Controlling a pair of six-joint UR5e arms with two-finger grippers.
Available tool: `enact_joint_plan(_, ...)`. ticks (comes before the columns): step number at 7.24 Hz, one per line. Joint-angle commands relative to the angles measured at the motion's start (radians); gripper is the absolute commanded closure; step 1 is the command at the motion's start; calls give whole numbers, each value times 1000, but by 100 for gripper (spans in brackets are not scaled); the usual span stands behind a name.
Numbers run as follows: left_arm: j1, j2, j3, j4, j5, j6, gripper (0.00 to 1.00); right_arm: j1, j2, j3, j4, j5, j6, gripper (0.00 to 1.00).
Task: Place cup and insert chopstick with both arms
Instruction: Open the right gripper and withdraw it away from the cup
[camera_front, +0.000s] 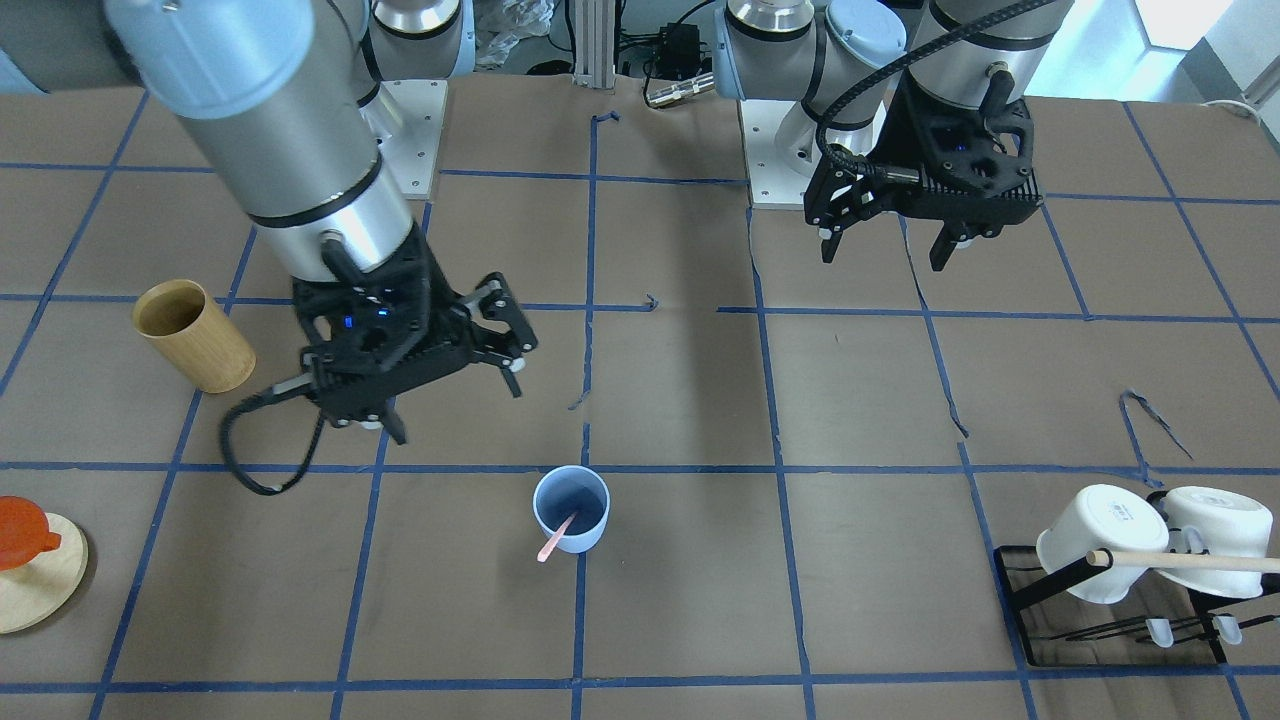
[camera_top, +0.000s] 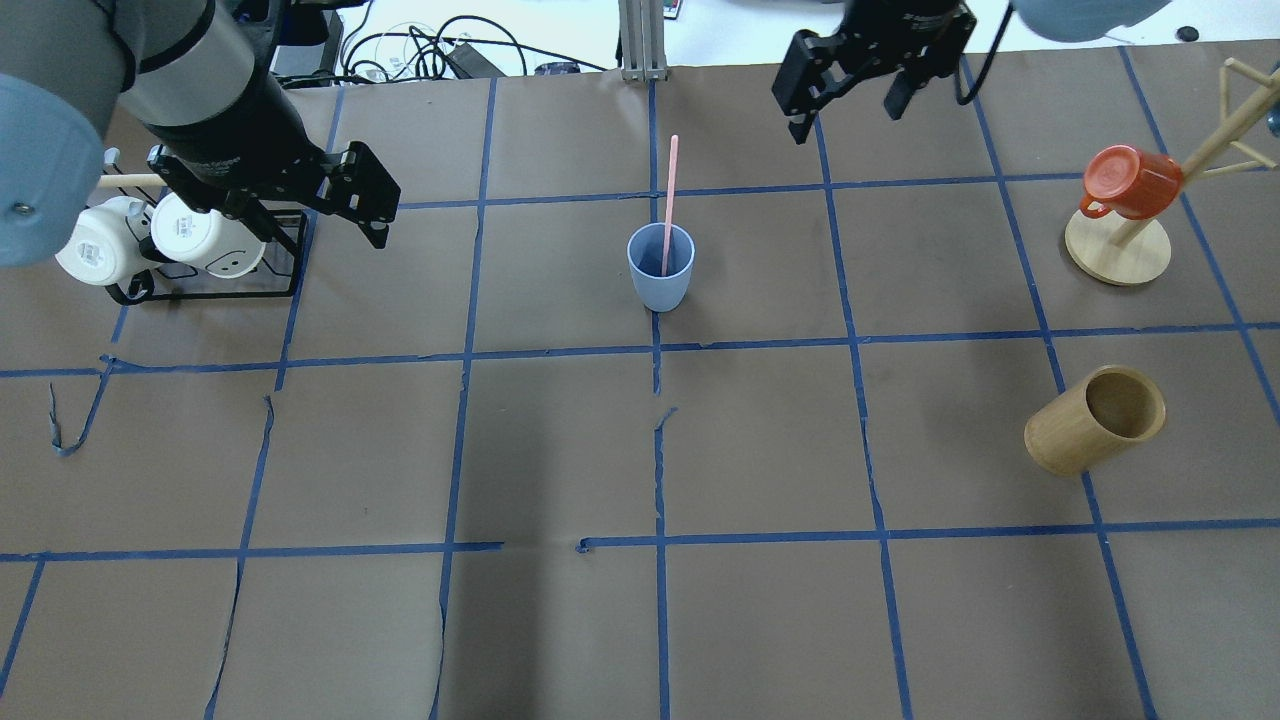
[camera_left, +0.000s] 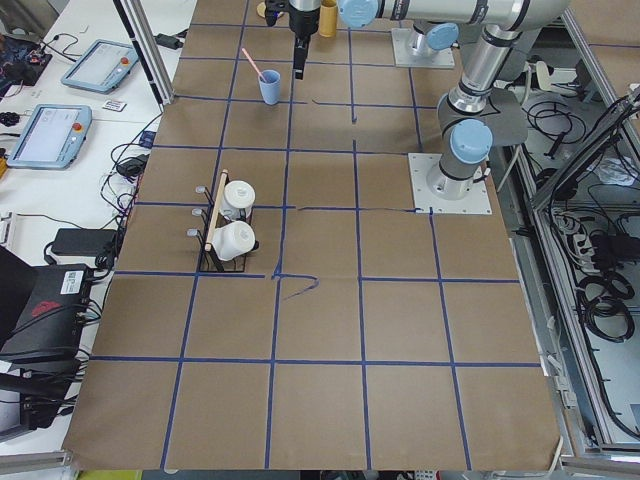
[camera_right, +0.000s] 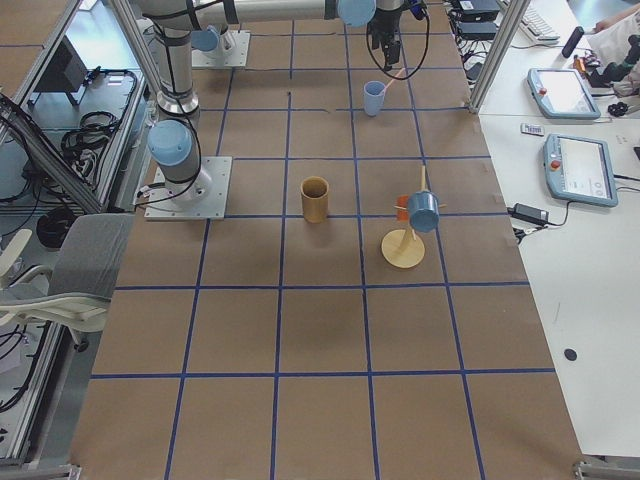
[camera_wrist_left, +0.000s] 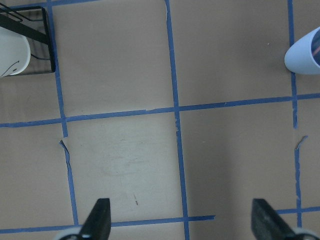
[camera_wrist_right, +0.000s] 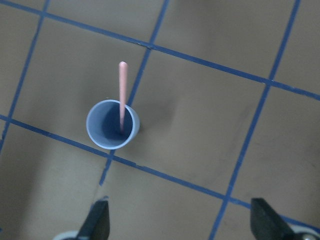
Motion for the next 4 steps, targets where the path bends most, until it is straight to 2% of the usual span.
enact_joint_plan(1,-2,0,0,0,0,0,0,-49,-102,105,68,-55,-29,2)
enact_joint_plan(2,-2,0,-2,0,0,0,0,-48,-142,184,24,-124,5,1)
enact_joint_plan(3,0,0,-2,0,0,0,0,-49,-182,238,13,-109,1,0)
enact_joint_plan(4,-2,0,0,0,0,0,0,-49,-180,235,-40,-109,-7,0)
